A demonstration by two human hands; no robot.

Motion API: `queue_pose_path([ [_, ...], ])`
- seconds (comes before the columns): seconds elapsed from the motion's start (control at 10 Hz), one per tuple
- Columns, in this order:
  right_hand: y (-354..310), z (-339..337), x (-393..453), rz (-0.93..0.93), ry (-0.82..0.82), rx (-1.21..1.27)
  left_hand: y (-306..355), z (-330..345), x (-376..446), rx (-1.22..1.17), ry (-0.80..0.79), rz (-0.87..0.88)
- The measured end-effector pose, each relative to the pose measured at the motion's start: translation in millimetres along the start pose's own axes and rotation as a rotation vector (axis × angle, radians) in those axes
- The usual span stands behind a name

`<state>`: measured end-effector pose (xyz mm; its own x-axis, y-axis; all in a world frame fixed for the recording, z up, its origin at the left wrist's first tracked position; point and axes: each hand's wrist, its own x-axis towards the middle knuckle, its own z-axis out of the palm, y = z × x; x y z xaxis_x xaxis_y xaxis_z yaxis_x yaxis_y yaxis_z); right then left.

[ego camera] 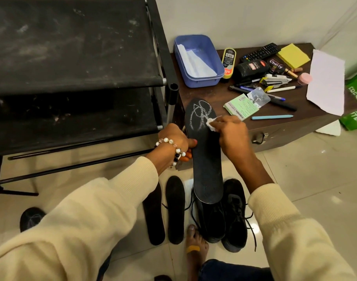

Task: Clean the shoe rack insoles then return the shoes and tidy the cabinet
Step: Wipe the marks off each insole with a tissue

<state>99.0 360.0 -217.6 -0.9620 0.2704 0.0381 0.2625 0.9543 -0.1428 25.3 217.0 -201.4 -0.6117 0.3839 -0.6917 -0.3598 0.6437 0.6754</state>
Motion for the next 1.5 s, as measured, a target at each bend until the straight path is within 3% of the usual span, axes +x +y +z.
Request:
queue_pose_path([
  [0.1,-13.5,4.9,-0.4,0.026,0.032,0.055,0.2,-1.5,1.6,0.004,-0.010,-0.012],
  [0.2,-31.8,1.4,-4.9,-0.239,0.020,0.120,0.1,-3.7,0.6,0.003,-0.004,-0.008],
  [0.5,-6.3,5.5,0.8,0.018,-0.012,-0.005,5.7,-4.7,-1.0,0.000,-0.079,-0.089],
  [0.6,-32.0,10.0,-0.5,-0.237,0.038,0.001,4.7,-6.1,-0.1,0.012,-0.047,-0.102],
  [0.7,-37.8,4.2,-1.7,-0.287,-0.012,0.099,1.7,-5.2,2.4,0.019,0.037,-0.022],
  [0.9,-1.9,8.1,6.2,-0.006,0.069,0.021,1.0,-3.7,-0.9,-0.005,-0.018,-0.032],
  [1.0,-28.5,10.1,4.0,-0.052,0.069,0.144,2.1,-4.0,-1.8,0.008,-0.009,-0.049],
  [1.1,-45.7,8.0,1.7,-0.275,0.011,0.123,1.8,-4.8,1.2,0.042,0.065,-0.010],
  [1.3,-3.7,9.3,8.5,-0.061,0.049,0.032,3.4,-3.6,-3.1,-0.009,-0.042,-0.057],
  [1.4,-17.9,11.0,7.7,0.051,0.046,0.051,6.1,-5.3,-1.6,0.008,-0.063,-0.091],
  [1.5,-43.4,12.1,5.6,-0.143,0.001,0.065,6.1,-6.8,1.3,0.032,-0.031,-0.111],
])
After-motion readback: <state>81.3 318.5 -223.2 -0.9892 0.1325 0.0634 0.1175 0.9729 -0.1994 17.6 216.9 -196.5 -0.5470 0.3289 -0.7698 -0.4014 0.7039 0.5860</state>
